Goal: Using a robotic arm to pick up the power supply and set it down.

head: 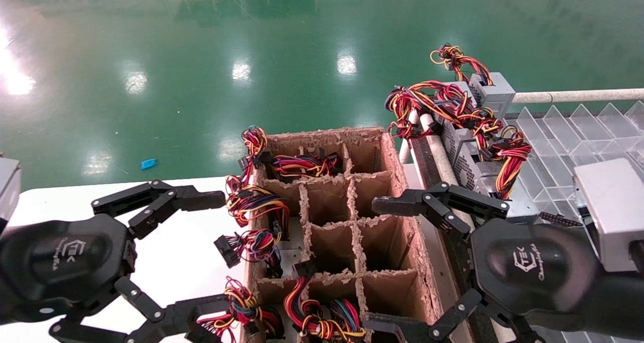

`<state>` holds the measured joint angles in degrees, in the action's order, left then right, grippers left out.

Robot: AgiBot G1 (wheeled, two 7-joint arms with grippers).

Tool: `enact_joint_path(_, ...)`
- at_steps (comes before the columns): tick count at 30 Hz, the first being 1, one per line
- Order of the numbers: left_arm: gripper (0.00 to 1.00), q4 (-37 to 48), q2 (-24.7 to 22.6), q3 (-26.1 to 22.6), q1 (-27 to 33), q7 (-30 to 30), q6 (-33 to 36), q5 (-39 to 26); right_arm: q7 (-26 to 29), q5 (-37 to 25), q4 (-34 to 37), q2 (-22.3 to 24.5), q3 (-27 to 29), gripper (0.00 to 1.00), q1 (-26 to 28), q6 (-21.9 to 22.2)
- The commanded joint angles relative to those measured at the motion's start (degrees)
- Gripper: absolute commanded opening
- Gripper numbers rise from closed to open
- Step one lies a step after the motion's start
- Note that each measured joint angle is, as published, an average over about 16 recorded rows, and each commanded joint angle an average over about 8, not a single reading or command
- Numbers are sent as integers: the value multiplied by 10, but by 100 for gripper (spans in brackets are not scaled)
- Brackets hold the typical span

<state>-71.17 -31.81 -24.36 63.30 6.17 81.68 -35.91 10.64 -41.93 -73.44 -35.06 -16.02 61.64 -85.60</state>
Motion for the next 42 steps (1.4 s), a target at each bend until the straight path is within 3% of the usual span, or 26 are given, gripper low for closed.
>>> enact_joint_path(1,100,0,0,0,0,0,0,0,0,0,0,0,0,100,0,0)
enact_joint_path(12,100,0,0,0,0,0,0,0,0,0,0,0,0,100,0,0)
enact_joint_path(13,93,0,0,0,0,0,0,0,0,0,0,0,0,100,0,0)
enact_joint_path(20,6,0,0,0,0,0,0,0,-2,-3,-2,0,0,100,1,2)
enact_joint_path(21,0,0,0,0,0,0,0,0,-2,-6,-3,0,-1,100,3,3)
enact_joint_path(30,0,0,0,0,0,0,0,0,-9,-71,-10,-32,-24,100,37,40)
enact_joint_path(37,0,0,0,0,0,0,0,0,-41,-195,-1,-101,-75,100,93,86)
enact_joint_path(42,0,0,0,0,0,0,0,0,-71,-250,32,-159,-107,100,118,99)
